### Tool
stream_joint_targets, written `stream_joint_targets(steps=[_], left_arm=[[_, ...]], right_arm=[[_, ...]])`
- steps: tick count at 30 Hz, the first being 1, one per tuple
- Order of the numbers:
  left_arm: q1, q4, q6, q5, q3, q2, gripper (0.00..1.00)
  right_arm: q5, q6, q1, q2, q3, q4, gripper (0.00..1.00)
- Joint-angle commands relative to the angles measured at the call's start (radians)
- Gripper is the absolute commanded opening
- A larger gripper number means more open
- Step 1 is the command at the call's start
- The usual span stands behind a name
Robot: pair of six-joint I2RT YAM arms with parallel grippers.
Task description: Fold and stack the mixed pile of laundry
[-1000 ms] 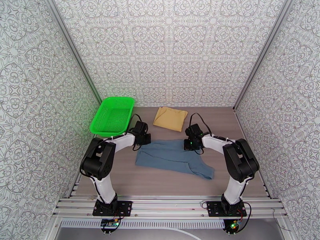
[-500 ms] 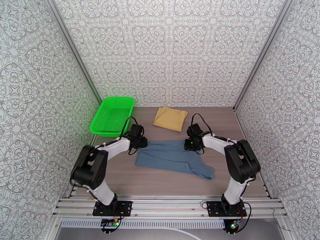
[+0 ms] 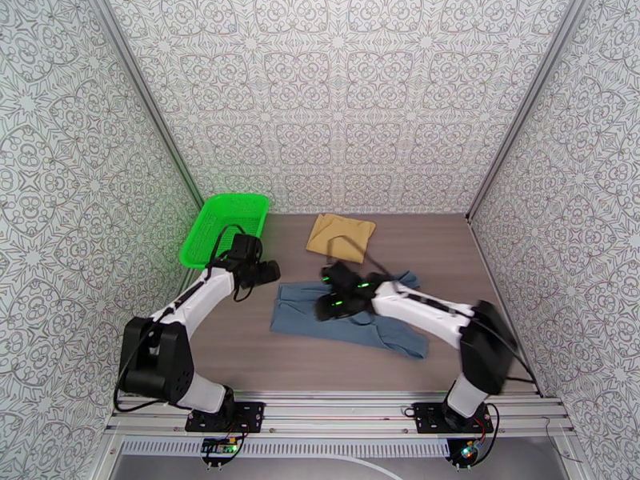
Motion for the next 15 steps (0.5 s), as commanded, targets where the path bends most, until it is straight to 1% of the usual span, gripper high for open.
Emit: stream_joint_targets(steps=[1,3,4,7,11,15], left_arm=[[0.088,-0.097,-0.071,-0.021,-0.03,-0.177,0.7],[0.142,-0.147,-0.077,-0.023,-0.046,-0.264,0.7],[0.165,-0.166,-0.072,-0.014,-0.049,-0.292,0.7],[0.201,-0.225,-0.052,0.0,-0.044,-0.349,0.7],[0.203,-0.241,-0.082,0.019,-0.057,-0.391,0.69],[0.174,-0.207,-0.147,0.037,-0.068,-0.424,0.69]], right_arm=[[0.007,0.076,0.072,0.138,0.174,-0.047,0.59],[0.035,0.094,0.09,0.196,0.235,-0.085,0.58],[0.047,0.106,0.091,0.201,0.23,-0.089,0.57],[0.103,0.141,0.073,0.155,0.137,-0.083,0.55],[0.141,0.171,-0.006,0.049,-0.054,-0.036,0.53],[0.183,0.138,-0.09,0.017,-0.135,-0.056,0.52]])
